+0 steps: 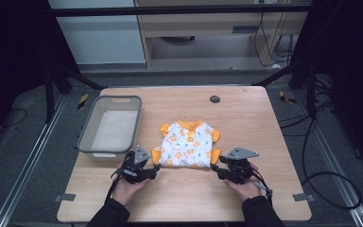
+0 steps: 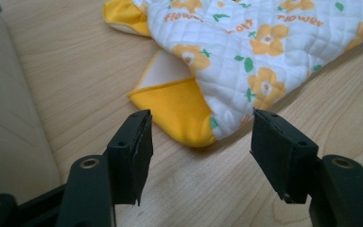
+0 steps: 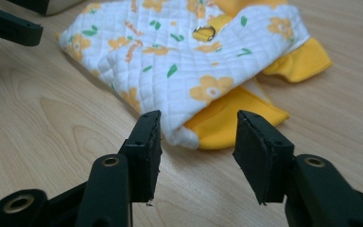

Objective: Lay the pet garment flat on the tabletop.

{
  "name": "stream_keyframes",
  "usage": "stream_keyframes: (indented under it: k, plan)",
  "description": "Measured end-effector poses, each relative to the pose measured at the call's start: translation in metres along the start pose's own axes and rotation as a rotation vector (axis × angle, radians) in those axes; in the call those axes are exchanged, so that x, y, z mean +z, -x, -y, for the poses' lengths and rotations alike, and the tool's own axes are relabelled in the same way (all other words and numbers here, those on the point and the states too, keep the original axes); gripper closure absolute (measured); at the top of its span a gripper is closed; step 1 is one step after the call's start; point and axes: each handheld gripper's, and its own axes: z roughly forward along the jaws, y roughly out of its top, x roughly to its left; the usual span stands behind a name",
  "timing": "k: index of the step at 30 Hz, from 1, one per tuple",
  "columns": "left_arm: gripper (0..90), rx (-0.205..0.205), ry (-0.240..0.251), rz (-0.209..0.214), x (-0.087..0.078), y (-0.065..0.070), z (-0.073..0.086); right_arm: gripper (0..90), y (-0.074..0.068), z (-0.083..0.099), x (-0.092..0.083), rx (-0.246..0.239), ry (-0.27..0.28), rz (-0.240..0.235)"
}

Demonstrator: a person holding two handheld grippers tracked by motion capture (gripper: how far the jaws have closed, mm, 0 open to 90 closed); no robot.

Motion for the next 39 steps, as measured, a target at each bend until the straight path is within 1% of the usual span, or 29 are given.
stream_keyframes:
  k: [1,2,4,5,8,9,11,13,14,18,19,21,23,24,25,26,27,28,29,31,32,33,35,36,37,39]
  plan:
    - [39.5,0.011,-0.004,-0.005,0.002,0.002,0.0,51.7,0.0,0.001,0.002,-0.001,-0.007,-0.003]
    - [40.4,0.024,-0.011,-0.002,0.006,0.003,0.0,52.8,-0.001,0.002,0.008,-0.012,-0.031,-0.013]
    - [41.6,0.027,-0.013,0.0,0.008,0.004,0.0,53.1,-0.003,0.003,0.013,-0.026,-0.045,-0.025]
    - [42.3,0.032,-0.026,0.002,0.012,0.004,0.0,53.3,-0.004,0.003,0.016,-0.026,-0.049,-0.032]
    - [44.1,0.022,-0.038,0.01,0.016,0.003,0.001,53.5,-0.006,0.003,0.02,-0.032,-0.059,-0.041]
    - [44.8,0.017,-0.037,0.026,0.018,0.002,0.002,53.5,-0.007,0.003,0.025,-0.042,-0.064,-0.043]
    - [46.6,0.018,-0.029,0.048,0.019,0.001,0.002,53.6,-0.009,0.003,0.028,-0.05,-0.072,-0.036]
    - [48.2,0.015,-0.031,0.05,0.02,0.001,0.002,54.1,-0.009,0.003,0.029,-0.055,-0.072,-0.036]
    - [52.6,0.014,-0.034,0.053,0.023,0.001,0.002,54.9,-0.01,0.003,0.031,-0.058,-0.08,-0.027]
    - [57.5,0.012,-0.04,0.055,0.026,0.002,0.002,55.8,-0.01,0.004,0.034,-0.074,-0.085,-0.013]
    - [59.7,0.002,-0.038,0.058,0.026,0.001,0.001,57.4,-0.011,0.004,0.035,-0.079,-0.094,-0.007]
    - [62.8,-0.001,-0.039,0.058,0.027,0.001,0.001,59.5,-0.011,0.005,0.036,-0.086,-0.093,-0.002]
    - [67.4,-0.003,-0.043,0.058,0.027,0.001,0.001,65.2,-0.011,0.004,0.037,-0.095,-0.106,0.007]
    - [69.0,-0.012,-0.046,0.059,0.027,0.001,0.0,67.0,-0.011,0.004,0.037,-0.098,-0.106,0.006]
    - [71.4,-0.015,-0.049,0.061,0.028,0.001,-0.001,70.3,-0.011,0.004,0.037,-0.099,-0.112,0.006]
    - [72.9,-0.015,-0.049,0.061,0.028,0.001,-0.001,70.3,-0.011,0.004,0.037,-0.099,-0.112,0.006]
    - [74.5,-0.012,-0.054,0.058,0.028,0.002,-0.002,75.8,-0.011,0.003,0.036,-0.098,-0.113,0.0]
    - [76.0,-0.012,-0.054,0.058,0.028,0.002,-0.002,75.8,-0.011,0.003,0.036,-0.098,-0.113,0.0]
    - [77.5,-0.013,-0.054,0.066,0.028,0.003,-0.003,79.7,-0.011,0.002,0.035,-0.094,-0.117,-0.007]
    - [79.6,-0.022,-0.051,0.085,0.026,0.003,-0.003,81.5,-0.011,0.001,0.034,-0.084,-0.114,-0.019]
    - [80.3,-0.022,-0.051,0.085,0.026,0.003,-0.003,82.0,-0.011,0.0,0.032,-0.075,-0.107,-0.023]
    - [80.7,-0.024,-0.046,0.104,0.023,0.004,-0.004,82.3,-0.011,-0.001,0.03,-0.073,-0.1,-0.029]
    - [81.2,-0.021,-0.041,0.112,0.02,0.005,-0.006,82.6,-0.01,-0.003,0.023,-0.056,-0.085,-0.043]
    - [81.2,-0.021,-0.035,0.122,0.016,0.007,-0.007,82.6,-0.01,-0.003,0.023,-0.056,-0.085,-0.043]
    - [81.3,-0.027,-0.02,0.141,0.007,0.01,-0.008,82.6,-0.01,-0.005,0.013,-0.046,-0.057,-0.062]
    - [81.4,-0.026,-0.005,0.16,-0.006,0.013,-0.01,82.6,-0.011,-0.005,0.003,-0.039,-0.038,-0.08]
